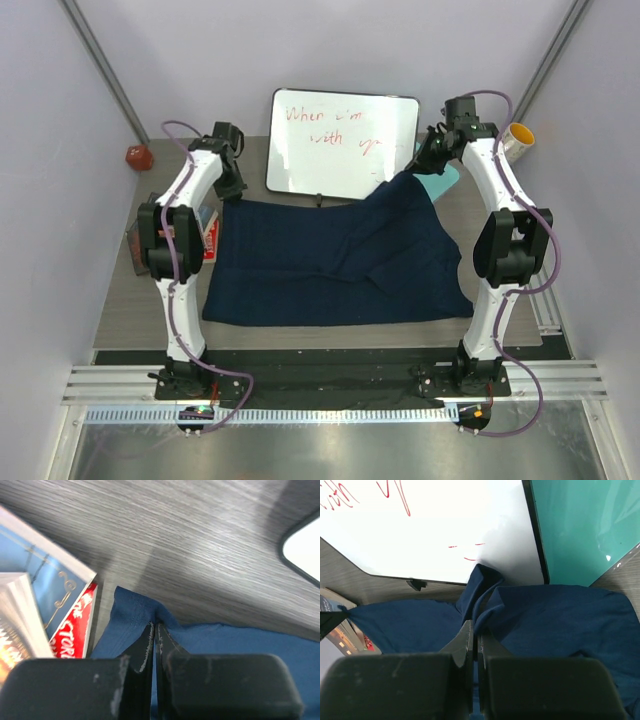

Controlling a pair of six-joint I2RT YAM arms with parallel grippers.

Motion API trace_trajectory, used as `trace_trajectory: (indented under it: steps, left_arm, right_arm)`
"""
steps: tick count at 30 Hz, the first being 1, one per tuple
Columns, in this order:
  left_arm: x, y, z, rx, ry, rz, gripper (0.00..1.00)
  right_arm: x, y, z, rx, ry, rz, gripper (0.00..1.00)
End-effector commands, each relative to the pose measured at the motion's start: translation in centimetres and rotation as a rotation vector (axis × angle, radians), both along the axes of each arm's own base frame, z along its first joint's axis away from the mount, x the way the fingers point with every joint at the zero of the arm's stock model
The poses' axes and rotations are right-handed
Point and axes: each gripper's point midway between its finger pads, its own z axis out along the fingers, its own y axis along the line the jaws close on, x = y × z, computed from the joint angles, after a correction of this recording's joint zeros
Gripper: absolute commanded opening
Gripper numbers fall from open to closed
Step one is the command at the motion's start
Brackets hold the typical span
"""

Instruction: Fold and stack the t-shirts

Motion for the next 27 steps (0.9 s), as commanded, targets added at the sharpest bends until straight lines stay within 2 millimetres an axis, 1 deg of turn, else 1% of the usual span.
trace_trajectory:
  steps: [1, 3, 4, 5, 6, 7, 8, 9, 10, 11, 13, 14, 15, 16, 18, 21, 24, 25, 26, 27]
  left_arm:
    - [0.0, 0.6, 5.9, 0.01, -0.145, -0.001, 0.0]
    - [-0.2, 0.9, 6.7, 0.021, -0.168, -0.002, 0.0]
    - [-0.6, 1.0, 6.6, 0.024, -0.165, -0.004, 0.0]
    - [-0.9, 1.1, 7.5, 0.025, -0.187, -0.004, 0.0]
    - [-0.9, 1.1, 7.8, 0.026, -0.204, -0.007, 0.0]
    - [-1.3, 1.2, 7.5, 0.029, -0.196, -0.008, 0.0]
    - [-1.6, 1.3, 8.3, 0.031, -0.217, -0.008, 0.0]
    - [-1.5, 1.3, 8.5, 0.032, -0.23, -0.011, 0.0]
    - [-1.9, 1.4, 8.2, 0.037, -0.224, -0.013, 0.0]
    - [-2.0, 1.5, 8.8, 0.037, -0.241, -0.015, 0.0]
    - [-2.4, 1.5, 8.7, 0.038, -0.243, -0.019, 0.0]
    - [-2.5, 1.6, 8.7, 0.039, -0.243, -0.02, 0.0]
    - [-2.6, 1.6, 9.3, 0.038, -0.261, -0.022, 0.0]
    - [-2.9, 1.6, 9.2, 0.04, -0.257, -0.025, 0.0]
    - [-2.9, 1.6, 9.9, 0.034, -0.285, -0.029, 0.0]
    - [-3.3, 1.6, 9.8, 0.034, -0.286, -0.037, 0.0]
    - [-3.6, 1.6, 10.2, 0.035, -0.3, -0.042, 0.0]
    - [-3.7, 1.7, 10.8, 0.035, -0.318, -0.042, 0.0]
    - [-3.7, 1.7, 11.2, 0.034, -0.338, -0.043, 0.0]
    - [-3.8, 1.7, 11.1, 0.037, -0.339, -0.044, 0.0]
  right_arm:
    - [0.6, -0.6, 1.3, -0.025, -0.033, -0.012, 0.01]
    - [0.6, -1.1, 0.9, -0.052, -0.019, -0.031, 0.01]
    - [0.3, -1.3, 0.8, -0.065, -0.007, -0.034, 0.01]
    - [0.3, -1.7, 0.4, -0.079, 0.008, -0.043, 0.01]
    - [0.3, -2.2, 0.2, -0.104, 0.014, -0.059, 0.01]
    - [0.1, -2.4, 0.2, -0.117, 0.027, -0.065, 0.01]
    - [0.1, -2.6, 0.0, -0.129, 0.033, -0.07, 0.01]
    - [0.1, -2.9, -0.4, -0.139, 0.044, -0.072, 0.01]
    - [0.0, -3.1, -0.3, -0.152, 0.052, -0.08, 0.01]
    - [0.0, -3.2, -0.3, -0.156, 0.056, -0.08, 0.01]
    - [-0.1, -3.4, -0.4, -0.166, 0.066, -0.084, 0.01]
    - [-0.1, -3.4, -0.4, -0.169, 0.064, -0.086, 0.01]
    - [-0.2, -3.5, -0.3, -0.172, 0.065, -0.084, 0.01]
    - [-0.3, -3.5, -0.1, -0.172, 0.065, -0.087, 0.01]
    - [-0.5, -3.5, 0.2, -0.171, 0.06, -0.085, 0.01]
    - [-0.7, -3.8, 0.7, -0.183, 0.048, -0.096, 0.01]
    - [-0.7, -4.0, 1.3, -0.188, 0.031, -0.101, 0.01]
    - [-0.6, -4.0, 2.0, -0.187, 0.013, -0.104, 0.01]
    - [-0.6, -4.1, 2.3, -0.19, 0.006, -0.106, 0.01]
    - [-0.6, -4.1, 2.5, -0.19, -0.001, -0.108, 0.01]
